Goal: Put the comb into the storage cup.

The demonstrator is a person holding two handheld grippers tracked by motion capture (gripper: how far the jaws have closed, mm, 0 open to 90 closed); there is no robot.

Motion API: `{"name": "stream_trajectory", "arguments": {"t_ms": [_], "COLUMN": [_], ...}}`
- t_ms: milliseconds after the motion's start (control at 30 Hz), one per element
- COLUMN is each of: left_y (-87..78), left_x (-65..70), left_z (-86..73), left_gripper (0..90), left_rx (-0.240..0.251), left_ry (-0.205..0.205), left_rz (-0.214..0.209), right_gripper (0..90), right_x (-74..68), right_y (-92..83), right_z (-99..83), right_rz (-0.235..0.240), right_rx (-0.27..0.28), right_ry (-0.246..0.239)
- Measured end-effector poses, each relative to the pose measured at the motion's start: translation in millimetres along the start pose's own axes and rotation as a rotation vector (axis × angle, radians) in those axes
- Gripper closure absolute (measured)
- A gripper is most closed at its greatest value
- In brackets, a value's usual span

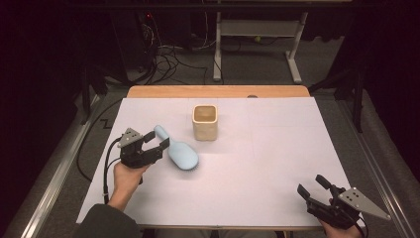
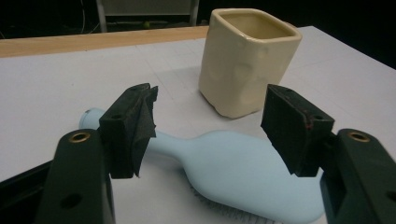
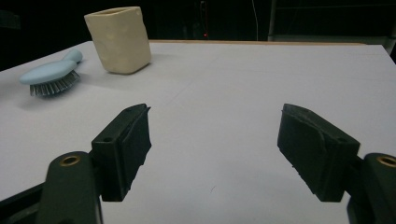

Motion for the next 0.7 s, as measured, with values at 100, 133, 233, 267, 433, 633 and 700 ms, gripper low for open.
{"name": "stream_trajectory", "arguments": {"t_ms": [100,133,233,267,433,633,700], "left_y": [3.6,4.6,7.8,9.4,16.6,27.1,30.8], "left_x": [-1.4,-1.5,-2.0,-2.0,0.6,4.2,2.7], "left_z": [3.8,4.7,8.5,10.4,17.0,24.8,27.2], "left_gripper": [34.9,35.0,37.5,38.2,39.3,41.3,41.8], "left_rx": [-0.011,-0.017,-0.058,-0.069,-0.099,-0.151,-0.172], "left_ry": [0.002,-0.002,-0.014,-0.019,-0.016,0.011,-0.002], "left_rz": [0.014,0.015,0.018,0.014,0.008,0.016,0.015], "right_gripper": [25.8,25.8,25.9,25.9,25.8,25.8,25.8], "right_x": [0.3,0.3,0.0,0.0,-0.5,-1.1,-0.9], "right_y": [0.0,0.1,0.0,0.0,0.5,0.4,0.5], "right_z": [0.0,0.0,0.1,0.1,0.0,0.0,0.1], "right_rz": [-0.003,-0.003,0.000,0.000,0.005,0.009,0.007], "right_rx": [0.000,0.000,0.001,0.001,0.001,-0.001,0.002], "right_ry": [0.002,0.001,0.000,0.000,-0.002,-0.006,-0.005]}}
Point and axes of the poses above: each handheld gripper's, and its own axes: y roughly forward along the jaws, z roughly out of its top, x roughly to its right, the point moved 6 cm from there along y, roughly forward along the jaws, and after that the axes turned 1 degree about -x, right-handed, at the moved point
